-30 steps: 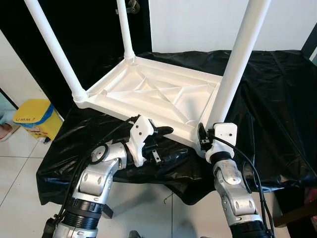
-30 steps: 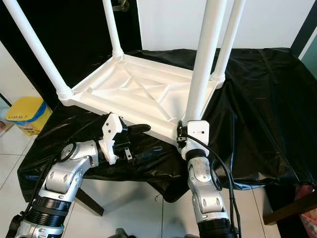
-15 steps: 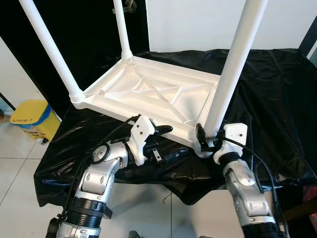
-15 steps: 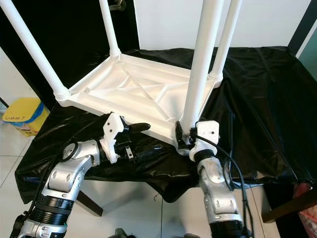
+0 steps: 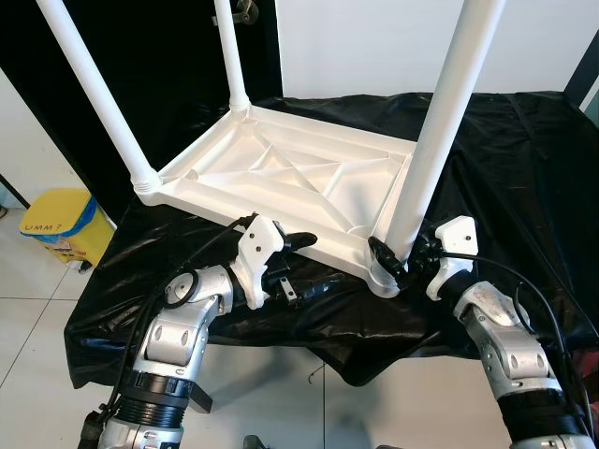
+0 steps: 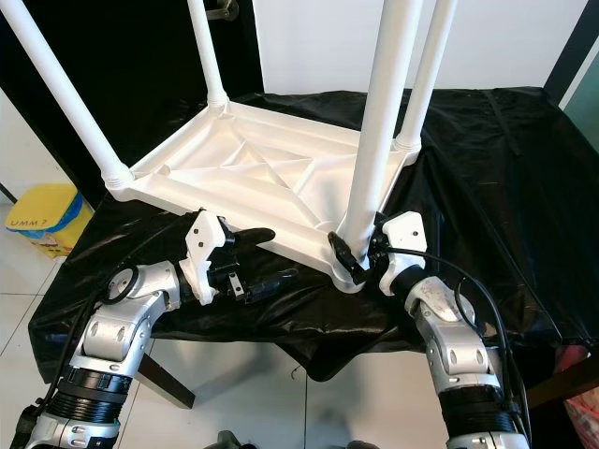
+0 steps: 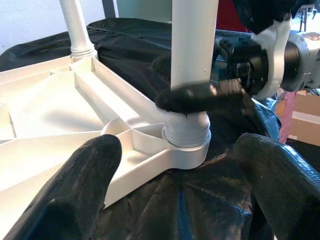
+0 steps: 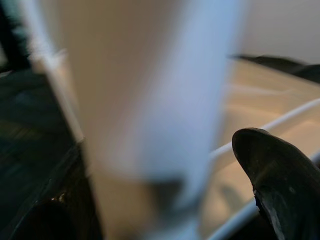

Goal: Building children table

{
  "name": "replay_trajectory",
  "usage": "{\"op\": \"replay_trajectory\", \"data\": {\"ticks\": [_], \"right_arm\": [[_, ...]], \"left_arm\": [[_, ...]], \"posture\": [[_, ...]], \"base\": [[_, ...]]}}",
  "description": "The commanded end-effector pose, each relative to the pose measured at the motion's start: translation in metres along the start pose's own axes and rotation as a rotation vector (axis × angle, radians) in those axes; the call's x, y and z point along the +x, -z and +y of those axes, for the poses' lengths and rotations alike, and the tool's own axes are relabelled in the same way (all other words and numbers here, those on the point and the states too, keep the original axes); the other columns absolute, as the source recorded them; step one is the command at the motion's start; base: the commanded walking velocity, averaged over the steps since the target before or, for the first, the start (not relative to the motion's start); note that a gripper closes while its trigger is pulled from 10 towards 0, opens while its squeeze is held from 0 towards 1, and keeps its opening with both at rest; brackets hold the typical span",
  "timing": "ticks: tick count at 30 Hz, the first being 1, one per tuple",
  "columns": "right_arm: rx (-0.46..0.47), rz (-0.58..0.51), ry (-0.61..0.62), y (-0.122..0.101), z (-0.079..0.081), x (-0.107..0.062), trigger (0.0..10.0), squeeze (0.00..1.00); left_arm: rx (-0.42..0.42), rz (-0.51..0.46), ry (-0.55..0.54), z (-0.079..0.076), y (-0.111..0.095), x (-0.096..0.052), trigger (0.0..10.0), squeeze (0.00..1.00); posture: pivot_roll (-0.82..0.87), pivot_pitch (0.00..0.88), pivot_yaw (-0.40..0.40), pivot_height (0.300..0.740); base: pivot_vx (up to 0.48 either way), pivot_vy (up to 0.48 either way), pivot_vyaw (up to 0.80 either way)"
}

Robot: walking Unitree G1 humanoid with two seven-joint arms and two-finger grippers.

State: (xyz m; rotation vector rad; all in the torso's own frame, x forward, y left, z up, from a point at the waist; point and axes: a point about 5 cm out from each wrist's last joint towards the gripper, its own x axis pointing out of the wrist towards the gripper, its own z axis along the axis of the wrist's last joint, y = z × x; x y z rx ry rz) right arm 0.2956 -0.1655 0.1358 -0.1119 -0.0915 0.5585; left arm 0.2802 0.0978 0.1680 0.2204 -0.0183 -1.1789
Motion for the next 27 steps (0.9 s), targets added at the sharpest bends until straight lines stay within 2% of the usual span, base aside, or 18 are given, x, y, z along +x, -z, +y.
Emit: {"op": "replay_trajectory", "data": {"ticks": [1, 8, 9, 10, 23, 24, 27], "right_arm": [[0.016, 0.021, -0.051, 0.003, 0.002, 0.004, 10.0, 0.0], [0.012, 0.05, -0.114, 0.005, 0.003, 0.005, 10.0, 0.0], [0.005, 0.056, -0.126, 0.007, 0.003, 0.005, 6.0, 0.0], [-0.001, 0.059, -0.134, 0.008, 0.003, 0.004, 0.0, 0.0], [0.021, 0.07, -0.107, 0.015, -0.004, 0.001, 0.0, 0.0], [0.032, 0.071, -0.101, 0.015, -0.004, 0.001, 10.0, 0.0], [0.057, 0.049, -0.028, 0.013, -0.004, 0.002, 10.0, 0.0]], "left_arm": [[0.012, 0.004, -0.135, 0.009, -0.003, -0.001, 10.0, 0.0], [0.018, 0.009, -0.126, 0.01, -0.003, 0.0, 10.0, 0.0], [0.019, 0.008, -0.124, 0.009, -0.003, 0.001, 10.0, 0.0], [0.022, 0.006, -0.115, 0.007, -0.003, 0.004, 10.0, 0.0], [0.021, 0.02, -0.095, 0.008, -0.002, 0.01, 10.0, 0.0], [0.02, 0.025, -0.089, 0.007, -0.001, 0.011, 10.0, 0.0], [0.015, 0.028, -0.081, 0.004, 0.0, 0.012, 10.0, 0.0]], "posture": [[-0.14, 0.018, 0.044, 0.74], [-0.14, 0.013, 0.04, 0.74], [-0.13, 0.009, 0.035, 0.74], [-0.13, 0.006, 0.034, 0.74], [-0.14, 0.004, 0.027, 0.74], [-0.14, 0.004, 0.027, 0.74], [-0.14, 0.008, 0.025, 0.74]], "base": [[0.0, 0.0, 0.0], [0.0, 0.0, 0.0], [0.0, 0.0, 0.0], [0.0, 0.0, 0.0], [0.0, 0.0, 0.0], [0.0, 0.0, 0.0], [0.0, 0.0, 0.0]]}}
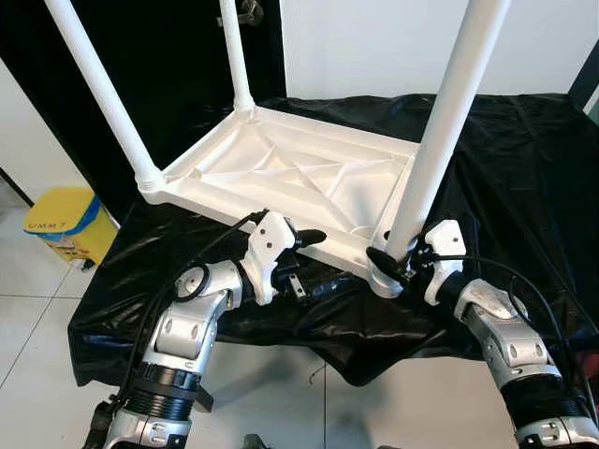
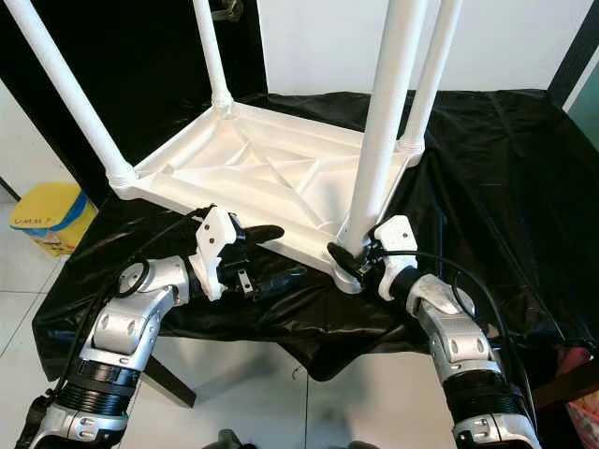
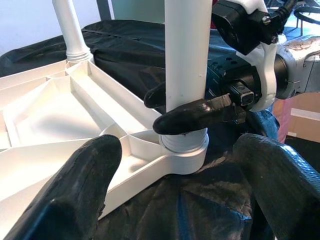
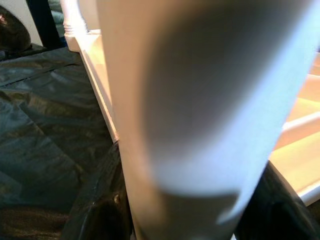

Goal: Building children table

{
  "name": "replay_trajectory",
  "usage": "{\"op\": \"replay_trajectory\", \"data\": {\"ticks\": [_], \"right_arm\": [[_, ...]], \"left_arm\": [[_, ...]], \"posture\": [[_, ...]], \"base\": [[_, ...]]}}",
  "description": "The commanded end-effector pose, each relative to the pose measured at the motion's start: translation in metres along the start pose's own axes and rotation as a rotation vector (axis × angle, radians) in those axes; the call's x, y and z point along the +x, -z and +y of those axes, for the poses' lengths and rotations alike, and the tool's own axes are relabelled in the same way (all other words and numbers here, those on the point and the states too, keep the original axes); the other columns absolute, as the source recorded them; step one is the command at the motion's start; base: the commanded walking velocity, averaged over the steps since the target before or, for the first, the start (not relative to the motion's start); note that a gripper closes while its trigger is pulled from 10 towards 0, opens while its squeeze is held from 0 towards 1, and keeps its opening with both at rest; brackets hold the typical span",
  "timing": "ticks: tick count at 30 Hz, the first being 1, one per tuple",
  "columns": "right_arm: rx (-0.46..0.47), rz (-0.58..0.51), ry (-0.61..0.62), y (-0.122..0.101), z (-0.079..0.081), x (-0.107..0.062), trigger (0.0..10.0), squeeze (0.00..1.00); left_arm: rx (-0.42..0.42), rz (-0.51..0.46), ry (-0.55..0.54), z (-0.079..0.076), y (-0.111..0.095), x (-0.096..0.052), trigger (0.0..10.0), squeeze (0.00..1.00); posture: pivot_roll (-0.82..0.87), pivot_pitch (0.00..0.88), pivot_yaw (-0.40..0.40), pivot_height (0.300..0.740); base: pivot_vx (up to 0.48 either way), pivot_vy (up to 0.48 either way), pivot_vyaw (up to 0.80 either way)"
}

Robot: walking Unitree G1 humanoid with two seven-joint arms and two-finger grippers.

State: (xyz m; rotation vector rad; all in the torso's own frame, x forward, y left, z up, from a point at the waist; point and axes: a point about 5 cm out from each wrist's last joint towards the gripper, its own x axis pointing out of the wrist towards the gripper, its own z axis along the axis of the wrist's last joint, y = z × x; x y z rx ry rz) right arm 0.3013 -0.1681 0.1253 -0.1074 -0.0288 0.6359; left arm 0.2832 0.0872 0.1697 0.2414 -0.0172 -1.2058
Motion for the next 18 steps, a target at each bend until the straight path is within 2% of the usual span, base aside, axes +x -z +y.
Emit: {"op": "replay_trajectory", "data": {"ticks": [1, 9, 13, 16, 17, 18], "right_arm": [[0.039, -0.013, 0.073, 0.001, 0.0, 0.0, 10.0, 0.0], [0.06, -0.042, 0.229, -0.002, 0.012, 0.006, 10.0, 0.0], [0.06, -0.04, 0.259, -0.002, 0.014, 0.007, 10.0, 0.0], [0.079, -0.028, 0.411, 0.0, 0.014, 0.009, 10.0, 0.0], [0.079, -0.028, 0.411, 0.0, 0.014, 0.009, 10.0, 0.0], [0.078, -0.023, 0.47, 0.001, 0.013, 0.009, 10.0, 0.0]], "left_arm": [[-0.004, 0.018, -0.109, 0.004, 0.003, 0.001, 10.0, 0.0], [-0.018, 0.012, -0.116, 0.004, 0.003, 0.002, 10.0, 0.0], [-0.021, 0.011, -0.121, 0.004, 0.003, 0.002, 10.0, 0.0], [-0.038, 0.007, -0.13, 0.005, 0.003, -0.001, 10.0, 0.0], [-0.038, 0.007, -0.13, 0.005, 0.003, -0.001, 10.0, 0.0], [-0.045, 0.004, -0.135, 0.006, 0.003, -0.001, 10.0, 0.0]], "posture": [[-0.14, 0.009, 0.025, 0.74], [-0.14, 0.009, 0.027, 0.74], [-0.14, 0.009, 0.027, 0.74], [-0.14, 0.003, 0.033, 0.74], [-0.14, 0.003, 0.033, 0.74], [-0.14, 0.003, 0.031, 0.74]], "base": [[0.0, 0.0, 0.0], [0.0, 0.0, 0.0], [0.0, 0.0, 0.0], [0.0, 0.0, 0.0], [0.0, 0.0, 0.0], [0.0, 0.0, 0.0]]}}
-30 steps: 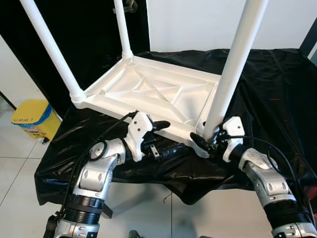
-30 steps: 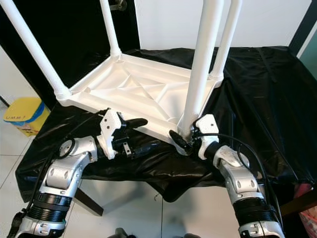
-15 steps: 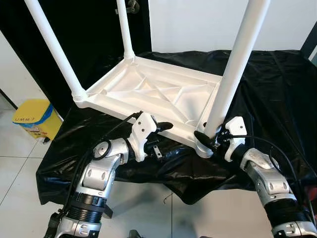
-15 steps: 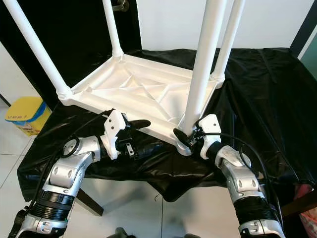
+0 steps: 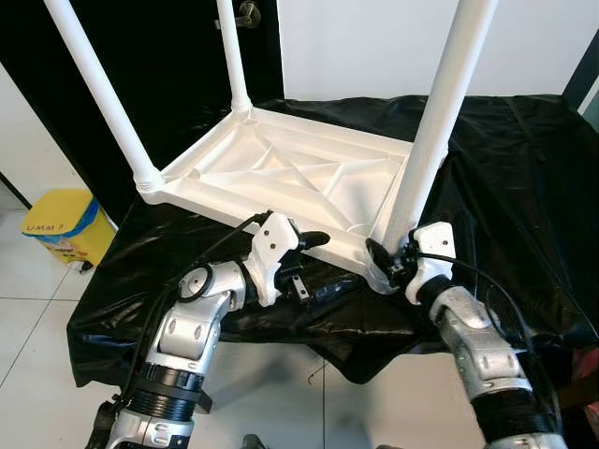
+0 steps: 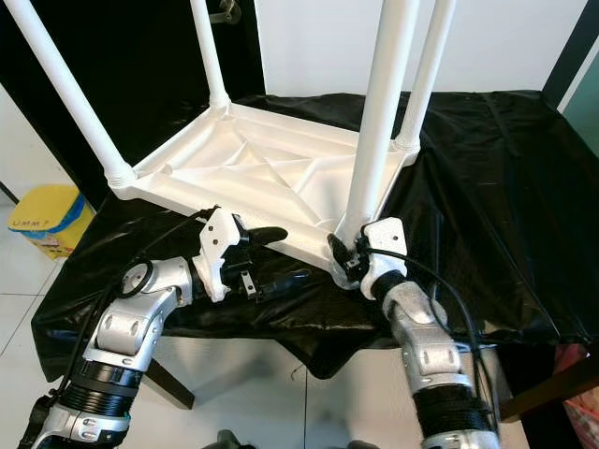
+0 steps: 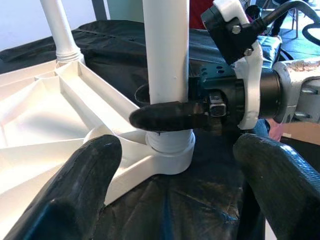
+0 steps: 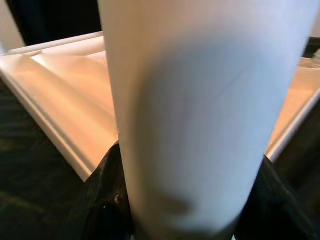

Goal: Building children table

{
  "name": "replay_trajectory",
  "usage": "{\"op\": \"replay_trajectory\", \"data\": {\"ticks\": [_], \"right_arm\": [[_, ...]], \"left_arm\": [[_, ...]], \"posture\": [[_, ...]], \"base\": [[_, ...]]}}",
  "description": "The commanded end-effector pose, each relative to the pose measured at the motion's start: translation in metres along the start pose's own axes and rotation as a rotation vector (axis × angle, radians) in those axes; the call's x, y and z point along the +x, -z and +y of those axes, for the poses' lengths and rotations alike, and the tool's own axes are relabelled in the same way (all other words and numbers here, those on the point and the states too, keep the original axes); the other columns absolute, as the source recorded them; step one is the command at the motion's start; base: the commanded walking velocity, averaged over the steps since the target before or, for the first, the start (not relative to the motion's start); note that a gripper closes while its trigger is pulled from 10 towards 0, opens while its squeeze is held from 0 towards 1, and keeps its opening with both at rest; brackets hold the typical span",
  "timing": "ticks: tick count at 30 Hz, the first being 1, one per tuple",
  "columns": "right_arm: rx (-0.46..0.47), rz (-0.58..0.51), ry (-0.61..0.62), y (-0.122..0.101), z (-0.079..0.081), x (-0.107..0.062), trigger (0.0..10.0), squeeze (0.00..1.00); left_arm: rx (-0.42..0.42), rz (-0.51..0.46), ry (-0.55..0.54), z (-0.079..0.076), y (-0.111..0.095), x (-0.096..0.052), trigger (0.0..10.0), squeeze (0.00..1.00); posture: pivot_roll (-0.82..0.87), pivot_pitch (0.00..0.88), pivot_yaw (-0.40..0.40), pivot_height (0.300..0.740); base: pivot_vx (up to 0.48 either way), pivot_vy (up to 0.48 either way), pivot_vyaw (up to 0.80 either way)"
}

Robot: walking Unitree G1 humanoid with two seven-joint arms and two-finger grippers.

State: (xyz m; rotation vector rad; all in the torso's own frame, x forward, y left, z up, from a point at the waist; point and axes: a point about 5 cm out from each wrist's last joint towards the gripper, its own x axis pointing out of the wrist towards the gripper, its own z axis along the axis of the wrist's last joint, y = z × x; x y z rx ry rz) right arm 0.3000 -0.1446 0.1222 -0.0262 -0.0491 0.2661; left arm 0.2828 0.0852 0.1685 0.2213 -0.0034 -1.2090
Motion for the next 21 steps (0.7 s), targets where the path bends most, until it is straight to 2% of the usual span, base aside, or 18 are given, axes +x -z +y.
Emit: {"op": "replay_trajectory", "data": {"ticks": [1, 2, 3, 10, 14, 21], "right_arm": [[0.008, 0.0, 0.098, -0.001, -0.008, -0.002, 10.0, 0.0], [0.007, 0.006, 0.193, 0.001, -0.007, -0.003, 10.0, 0.0], [0.003, 0.01, 0.226, 0.002, -0.005, -0.004, 10.0, 0.0], [0.021, 0.018, 0.298, 0.005, 0.007, -0.005, 10.0, 0.0], [0.037, -0.009, 0.317, -0.001, 0.013, -0.002, 10.0, 0.0], [0.053, -0.037, 0.358, -0.006, 0.01, -0.005, 10.0, 0.0]], "left_arm": [[-0.022, 0.003, -0.139, 0.007, 0.002, -0.003, 10.0, 0.0], [-0.029, -0.007, -0.163, 0.008, 0.002, -0.004, 10.0, 0.0], [-0.038, -0.019, -0.19, 0.01, 0.002, -0.004, 10.0, 0.0], [-0.045, -0.042, -0.262, 0.012, 0.0, -0.003, 10.0, 0.0], [-0.046, -0.057, -0.282, 0.014, -0.002, -0.004, 10.0, 0.0], [-0.04, -0.065, -0.29, 0.011, -0.002, -0.006, 10.0, 0.0]], "posture": [[-0.14, 0.003, 0.031, 0.74], [-0.13, 0.003, 0.034, 0.74], [-0.13, 0.003, 0.033, 0.74], [-0.12, 0.007, 0.023, 0.74], [-0.12, 0.012, 0.037, 0.74], [-0.13, 0.013, 0.04, 0.74]], "base": [[0.0, 0.0, 0.0], [0.0, 0.0, 0.0], [0.0, 0.0, 0.0], [0.0, 0.0, 0.0], [0.0, 0.0, 0.0], [0.0, 0.0, 0.0]]}}
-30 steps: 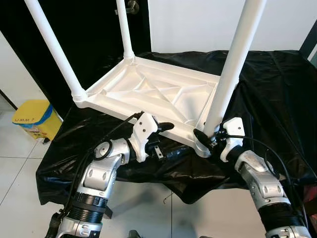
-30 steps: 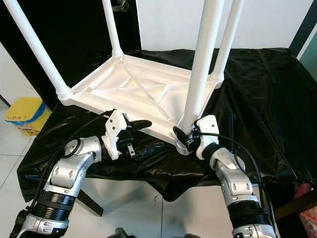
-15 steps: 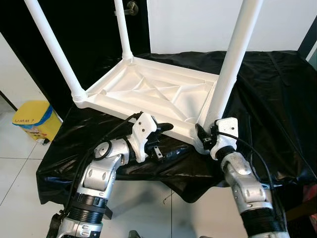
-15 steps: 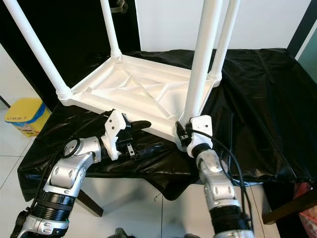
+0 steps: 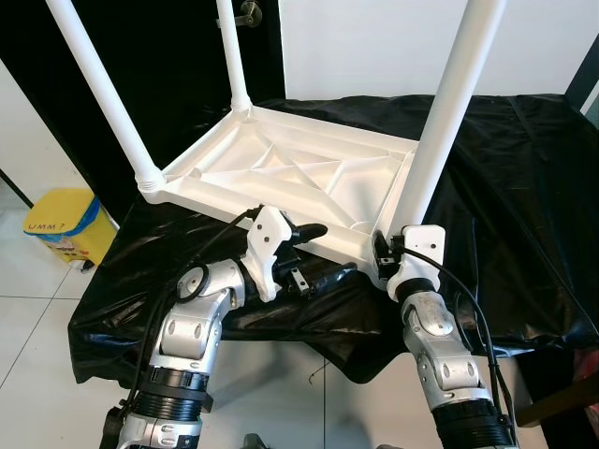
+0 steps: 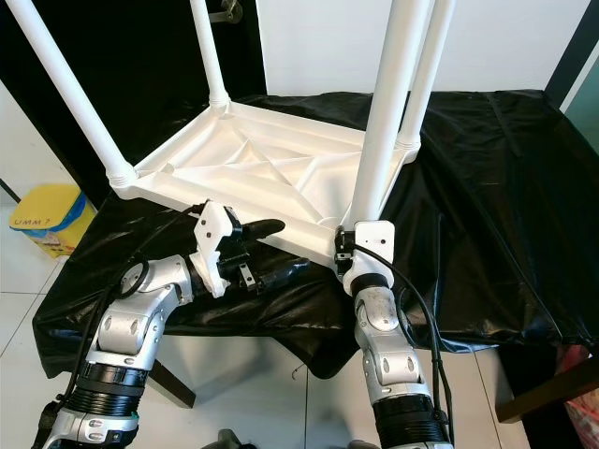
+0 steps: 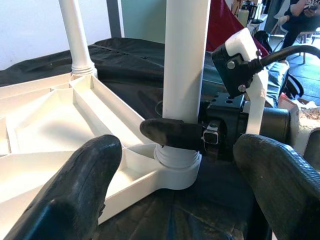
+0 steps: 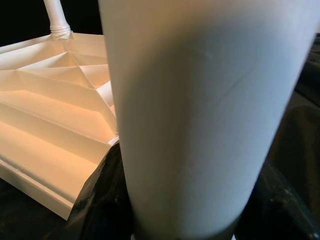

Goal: Building children table

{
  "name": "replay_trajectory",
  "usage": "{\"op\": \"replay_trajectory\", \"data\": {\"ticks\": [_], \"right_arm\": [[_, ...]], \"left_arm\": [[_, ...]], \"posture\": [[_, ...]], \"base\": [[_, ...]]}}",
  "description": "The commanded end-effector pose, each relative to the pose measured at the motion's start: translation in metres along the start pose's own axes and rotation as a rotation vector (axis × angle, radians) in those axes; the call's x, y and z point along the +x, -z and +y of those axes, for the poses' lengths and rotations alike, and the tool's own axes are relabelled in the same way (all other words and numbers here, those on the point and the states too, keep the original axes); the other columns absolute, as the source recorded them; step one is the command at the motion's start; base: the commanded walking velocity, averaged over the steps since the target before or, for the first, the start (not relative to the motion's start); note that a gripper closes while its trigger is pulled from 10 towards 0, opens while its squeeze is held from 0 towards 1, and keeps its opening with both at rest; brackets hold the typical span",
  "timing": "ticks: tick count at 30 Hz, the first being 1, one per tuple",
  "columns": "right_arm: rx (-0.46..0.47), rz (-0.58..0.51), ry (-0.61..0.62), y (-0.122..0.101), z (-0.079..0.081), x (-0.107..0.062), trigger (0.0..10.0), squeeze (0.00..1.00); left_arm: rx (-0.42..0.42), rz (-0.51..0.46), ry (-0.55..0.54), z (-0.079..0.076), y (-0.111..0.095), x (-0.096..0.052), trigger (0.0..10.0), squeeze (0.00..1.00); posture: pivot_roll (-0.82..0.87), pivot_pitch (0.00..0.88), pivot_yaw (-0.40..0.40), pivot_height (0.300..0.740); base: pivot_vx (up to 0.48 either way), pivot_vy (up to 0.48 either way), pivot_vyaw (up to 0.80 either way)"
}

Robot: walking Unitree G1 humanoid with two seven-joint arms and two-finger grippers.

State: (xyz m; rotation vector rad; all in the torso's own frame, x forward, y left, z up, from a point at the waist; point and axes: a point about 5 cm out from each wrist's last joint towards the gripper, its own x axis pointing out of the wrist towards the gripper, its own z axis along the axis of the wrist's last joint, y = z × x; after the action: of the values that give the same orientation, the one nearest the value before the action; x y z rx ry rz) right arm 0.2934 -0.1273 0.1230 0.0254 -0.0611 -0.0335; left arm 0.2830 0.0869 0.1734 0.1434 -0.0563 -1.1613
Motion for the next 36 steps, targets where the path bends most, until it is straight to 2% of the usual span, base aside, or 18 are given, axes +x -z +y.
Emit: {"op": "replay_trajectory", "data": {"ticks": [1, 2, 3, 4, 9, 13, 17, 18, 19, 21, 24, 25, 28, 30, 34, 36], "right_arm": [[0.013, -0.022, 0.057, -0.005, -0.008, -0.001, 10.0, 0.0], [0.021, -0.022, 0.057, -0.005, -0.008, -0.002, 10.0, 0.47], [0.021, -0.022, 0.057, -0.005, -0.008, -0.002, 10.0, 0.47], [0.023, -0.028, 0.044, -0.005, -0.008, -0.003, 10.0, 1.0], [0.037, -0.054, 0.017, -0.01, -0.009, -0.003, 10.0, 1.0], [0.026, -0.084, -0.109, -0.016, -0.012, -0.007, 10.0, 1.0], [0.016, -0.082, -0.138, -0.016, -0.014, -0.009, 10.0, 1.0], [0.025, -0.072, -0.204, -0.016, -0.014, -0.008, 10.0, 0.0], [0.025, -0.072, -0.204, -0.016, -0.014, -0.008, 10.0, 0.0], [0.005, -0.053, -0.333, -0.017, -0.016, -0.007, 10.0, 0.0], [-0.039, -0.036, -0.453, -0.02, -0.023, -0.005, 10.0, 0.0], [-0.039, -0.036, -0.453, -0.02, -0.023, -0.005, 10.0, 0.0], [-0.093, -0.012, -0.574, -0.028, -0.037, 0.004, 10.0, 0.0], [-0.109, -0.005, -0.593, -0.03, -0.04, 0.007, 10.0, 0.0], [-0.158, 0.017, -0.673, -0.031, -0.039, 0.01, 10.0, 0.0], [-0.19, 0.043, -0.766, -0.03, -0.035, 0.012, 10.0, 0.0]], "left_arm": [[0.003, 0.008, -0.235, 0.01, 0.002, -0.004, 10.0, 0.0], [0.014, 0.024, -0.227, 0.007, 0.005, -0.004, 10.0, 0.0], [0.014, 0.024, -0.227, 0.007, 0.005, -0.004, 10.0, 0.0], [0.021, 0.034, -0.221, 0.005, 0.007, -0.004, 10.0, 0.0], [0.043, 0.049, -0.203, 0.002, 0.007, -0.004, 10.0, 0.0], [0.04, 0.062, -0.178, 0.001, 0.008, -0.006, 10.0, 0.0], [0.048, 0.066, -0.165, -0.001, 0.008, -0.006, 10.0, 0.0], [0.048, 0.073, -0.122, -0.008, 0.009, -0.002, 10.0, 0.0], [0.048, 0.073, -0.122, -0.008, 0.009, -0.002, 10.0, 0.0], [0.048, 0.094, -0.056, -0.02, 0.014, 0.002, 10.0, 0.0], [0.04, 0.097, -0.027, -0.028, 0.016, 0.002, 10.0, 0.0], [0.04, 0.097, -0.027, -0.028, 0.016, 0.002, 10.0, 0.0], [0.029, 0.086, -0.036, -0.026, 0.012, 0.0, 10.0, 0.0], [0.029, 0.083, -0.04, -0.026, 0.011, 0.0, 10.0, 0.0], [0.025, 0.08, -0.044, -0.026, 0.01, -0.003, 10.0, 0.0], [0.024, 0.081, -0.046, -0.025, 0.009, -0.007, 10.0, 0.0]], "posture": [[-0.13, 0.013, 0.04, 0.74], [-0.13, 0.015, 0.039, 0.74], [-0.13, 0.015, 0.039, 0.74], [-0.13, 0.014, 0.041, 0.74], [-0.13, 0.015, 0.044, 0.74], [-0.14, 0.024, 0.051, 0.74], [-0.14, 0.024, 0.051, 0.74], [-0.15, 0.041, 0.048, 0.74], [-0.15, 0.041, 0.048, 0.74], [-0.15, 0.05, 0.031, 0.74], [-0.15, 0.06, 0.017, 0.74], [-0.15, 0.06, 0.017, 0.74], [-0.12, 0.066, -0.011, 0.74], [-0.12, 0.066, -0.011, 0.74], [-0.12, 0.067, -0.002, 0.74], [-0.12, 0.067, 0.004, 0.74]], "base": [[0.0, 0.0, 0.0], [0.0, 0.0, 0.0], [0.0, 0.0, 0.0], [0.0, 0.0, 0.0], [0.0, 0.0, 0.0], [0.0, 0.0, 0.0], [0.0, 0.0, 0.0], [0.0, 0.0, 0.0], [0.0, 0.0, 0.0], [0.0, 0.0, 0.0], [0.0, 0.0, 0.0], [0.0, 0.0, 0.0], [0.0, 0.0, 0.0], [0.0, 0.0, 0.0], [0.0, 0.0, 0.0], [0.0, 0.0, 0.0]]}}
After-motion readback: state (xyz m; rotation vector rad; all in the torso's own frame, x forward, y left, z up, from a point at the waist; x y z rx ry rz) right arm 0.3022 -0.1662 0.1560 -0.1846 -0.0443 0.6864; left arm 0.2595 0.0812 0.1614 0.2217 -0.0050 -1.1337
